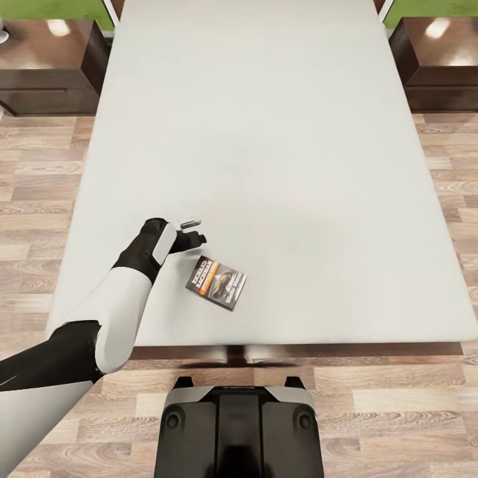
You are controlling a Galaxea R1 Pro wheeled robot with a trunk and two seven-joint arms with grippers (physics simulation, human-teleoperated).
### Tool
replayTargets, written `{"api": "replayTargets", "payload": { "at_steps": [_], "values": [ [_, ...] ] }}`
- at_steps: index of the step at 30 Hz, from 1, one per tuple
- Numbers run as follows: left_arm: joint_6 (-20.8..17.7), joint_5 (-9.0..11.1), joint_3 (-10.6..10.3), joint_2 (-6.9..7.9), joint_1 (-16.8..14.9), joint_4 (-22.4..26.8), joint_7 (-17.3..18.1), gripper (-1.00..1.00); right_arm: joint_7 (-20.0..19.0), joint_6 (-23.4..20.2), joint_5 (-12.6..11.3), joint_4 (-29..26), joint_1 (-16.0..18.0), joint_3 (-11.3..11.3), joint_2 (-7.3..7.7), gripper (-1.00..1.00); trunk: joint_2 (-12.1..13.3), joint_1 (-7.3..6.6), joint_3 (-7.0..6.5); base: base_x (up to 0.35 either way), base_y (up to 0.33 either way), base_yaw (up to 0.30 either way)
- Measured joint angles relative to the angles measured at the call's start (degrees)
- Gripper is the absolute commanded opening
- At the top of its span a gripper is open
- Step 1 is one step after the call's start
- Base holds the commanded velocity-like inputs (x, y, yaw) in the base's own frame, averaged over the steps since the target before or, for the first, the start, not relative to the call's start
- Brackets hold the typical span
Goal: In the bedroom, move the book from the bed onto either nightstand, and place the two sandals side by side next to the bed.
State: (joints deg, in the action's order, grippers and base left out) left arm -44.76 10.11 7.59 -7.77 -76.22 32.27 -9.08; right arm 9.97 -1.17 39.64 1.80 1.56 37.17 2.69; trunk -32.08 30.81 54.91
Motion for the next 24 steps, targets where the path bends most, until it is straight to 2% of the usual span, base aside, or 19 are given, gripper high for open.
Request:
{"api": "replayTargets", "payload": {
  "at_steps": [8, 16, 24],
  "values": [
    [0.0, 0.2, 0.0, -0.09, 0.0, 0.0, 0.0, 1.0, 0.0, 0.0, 0.0, 0.0, 0.0, 0.0, -0.03, 1.0, 0.0, 0.0, 0.08, 0.0, 0.0, 0.001],
    [0.1, 2.1, 0.0, -0.26, 0.0, 0.1, 0.0, 1.0, 0.0, 0.0, 0.0, 0.0, 0.0, 0.0, -0.02, 1.0, 0.0, 0.0, 0.45, 0.0, 0.0, 0.041],
    [0.1, 2.6, 0.0, -0.31, 0.0, 0.9, -0.1, 1.0, 0.0, 0.0, -0.1, 0.0, 0.0, 0.0, -0.07, 1.0, 0.0, 0.0, 0.74, 0.0, 0.0, 0.025]
  ]
}}
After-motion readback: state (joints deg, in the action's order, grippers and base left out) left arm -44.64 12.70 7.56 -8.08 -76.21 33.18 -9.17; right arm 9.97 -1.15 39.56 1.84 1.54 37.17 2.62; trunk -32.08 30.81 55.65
